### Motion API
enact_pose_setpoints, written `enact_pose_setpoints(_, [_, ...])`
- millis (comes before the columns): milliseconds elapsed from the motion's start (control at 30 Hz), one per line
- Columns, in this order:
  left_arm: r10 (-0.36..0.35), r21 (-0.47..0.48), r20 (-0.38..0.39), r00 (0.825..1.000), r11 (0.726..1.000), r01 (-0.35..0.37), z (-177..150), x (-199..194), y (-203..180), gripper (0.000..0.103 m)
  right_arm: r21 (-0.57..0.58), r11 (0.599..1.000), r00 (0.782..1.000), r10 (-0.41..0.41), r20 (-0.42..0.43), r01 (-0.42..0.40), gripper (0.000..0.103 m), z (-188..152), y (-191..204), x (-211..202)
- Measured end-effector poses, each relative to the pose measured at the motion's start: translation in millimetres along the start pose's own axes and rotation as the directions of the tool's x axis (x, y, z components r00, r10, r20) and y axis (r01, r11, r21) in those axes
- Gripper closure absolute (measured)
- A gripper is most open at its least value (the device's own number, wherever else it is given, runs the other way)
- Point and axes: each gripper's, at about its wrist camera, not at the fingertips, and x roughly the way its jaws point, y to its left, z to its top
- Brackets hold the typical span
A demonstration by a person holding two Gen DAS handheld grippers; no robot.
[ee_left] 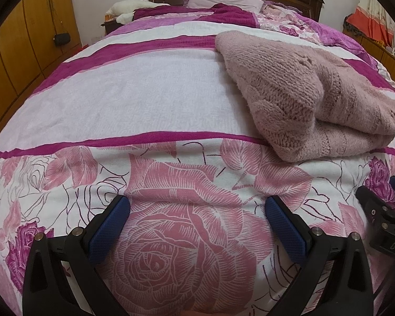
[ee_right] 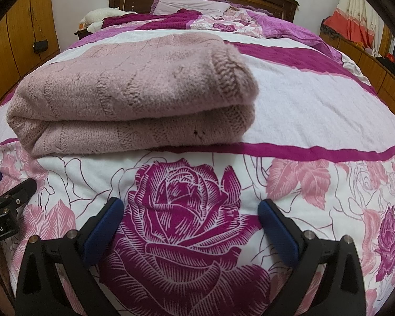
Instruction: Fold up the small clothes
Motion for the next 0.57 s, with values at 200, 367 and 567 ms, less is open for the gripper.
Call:
enact_pose_setpoints(200, [0.003, 0.002, 0.002, 1.000, 1.000, -0.003, 0.2, 0.0, -1.2, 0.017, 0.000, 1.000, 1.000, 0.000, 0.000, 0.000, 0.000, 1.7, -0.3, 1.4])
enact_pose_setpoints(367, [0.004, 0.003, 0.003, 1.000, 1.000, -0.004, -0.3, -0.3, -2.0, 0.017, 0.000, 1.000, 1.000, 0.001, 0.000, -0.001, 0.000, 1.2, -1.1, 1.4])
enact_pose_setpoints(567, [0.003, 0.003, 0.003, 1.000, 1.000, -0.003, 0.0, -0.2, -1.4, 0.017, 0.000, 1.000, 1.000, 0.001, 0.000, -0.001, 0.000, 1.2, -1.3, 1.4])
